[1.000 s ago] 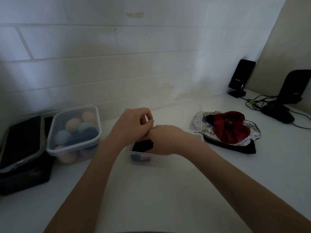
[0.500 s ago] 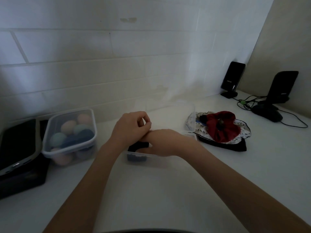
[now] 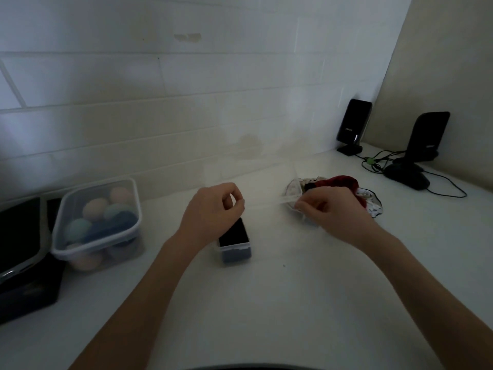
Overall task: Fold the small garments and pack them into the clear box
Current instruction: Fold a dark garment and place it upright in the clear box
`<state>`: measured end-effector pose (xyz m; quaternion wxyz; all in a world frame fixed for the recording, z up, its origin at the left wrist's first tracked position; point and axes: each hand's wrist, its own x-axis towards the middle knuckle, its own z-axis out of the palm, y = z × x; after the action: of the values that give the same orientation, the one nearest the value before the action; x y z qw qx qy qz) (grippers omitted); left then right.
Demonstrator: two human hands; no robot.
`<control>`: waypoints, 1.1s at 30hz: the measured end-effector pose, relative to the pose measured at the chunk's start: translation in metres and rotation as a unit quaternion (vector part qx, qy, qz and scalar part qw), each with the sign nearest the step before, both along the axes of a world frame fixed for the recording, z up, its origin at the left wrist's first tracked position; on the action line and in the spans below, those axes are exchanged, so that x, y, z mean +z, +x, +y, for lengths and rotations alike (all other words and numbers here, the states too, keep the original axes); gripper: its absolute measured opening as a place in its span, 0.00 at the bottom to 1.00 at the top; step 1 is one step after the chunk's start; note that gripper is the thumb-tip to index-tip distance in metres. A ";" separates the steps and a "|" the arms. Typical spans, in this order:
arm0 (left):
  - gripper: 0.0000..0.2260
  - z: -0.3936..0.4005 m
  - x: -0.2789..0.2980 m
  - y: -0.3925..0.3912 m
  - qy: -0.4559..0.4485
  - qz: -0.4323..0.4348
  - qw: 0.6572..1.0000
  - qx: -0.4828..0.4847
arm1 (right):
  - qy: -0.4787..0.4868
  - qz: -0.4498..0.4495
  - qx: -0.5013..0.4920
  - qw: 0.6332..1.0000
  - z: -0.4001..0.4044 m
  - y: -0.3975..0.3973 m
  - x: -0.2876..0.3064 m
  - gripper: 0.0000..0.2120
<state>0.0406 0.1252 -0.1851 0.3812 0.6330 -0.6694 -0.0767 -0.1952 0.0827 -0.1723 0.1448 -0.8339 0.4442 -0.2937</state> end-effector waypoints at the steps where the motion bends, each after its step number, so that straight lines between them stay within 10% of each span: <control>1: 0.03 0.001 -0.001 -0.004 0.014 -0.024 1.000 -0.005 | -0.009 -0.029 0.000 1.000 0.002 -0.002 -0.002 0.06; 5: 0.02 0.001 -0.002 -0.006 0.036 -0.059 0.997 -0.027 | 0.014 -0.181 -0.081 0.980 0.002 -0.016 -0.010 0.09; 11: 0.03 -0.002 -0.001 0.012 0.032 -0.067 0.995 -0.069 | 0.011 0.135 -0.114 0.984 -0.001 -0.036 -0.032 0.12; 17: 0.03 -0.001 -0.002 0.012 0.009 -0.126 0.990 -0.064 | -0.052 0.246 -0.093 0.963 -0.010 -0.031 -0.045 0.18; 29: 0.03 0.002 -0.001 0.004 -0.005 -0.147 0.987 -0.067 | -0.170 0.227 -0.112 0.952 -0.028 -0.013 -0.055 0.09; 33: 0.04 0.005 0.000 0.001 -0.006 -0.148 0.986 -0.080 | -0.123 0.021 -0.161 0.979 -0.025 -0.014 -0.043 0.08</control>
<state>0.0417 0.1301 -0.1854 0.2740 0.5795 -0.7675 -0.0083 -0.2096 0.0575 -0.2151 -0.0171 -0.7689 0.5361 -0.3481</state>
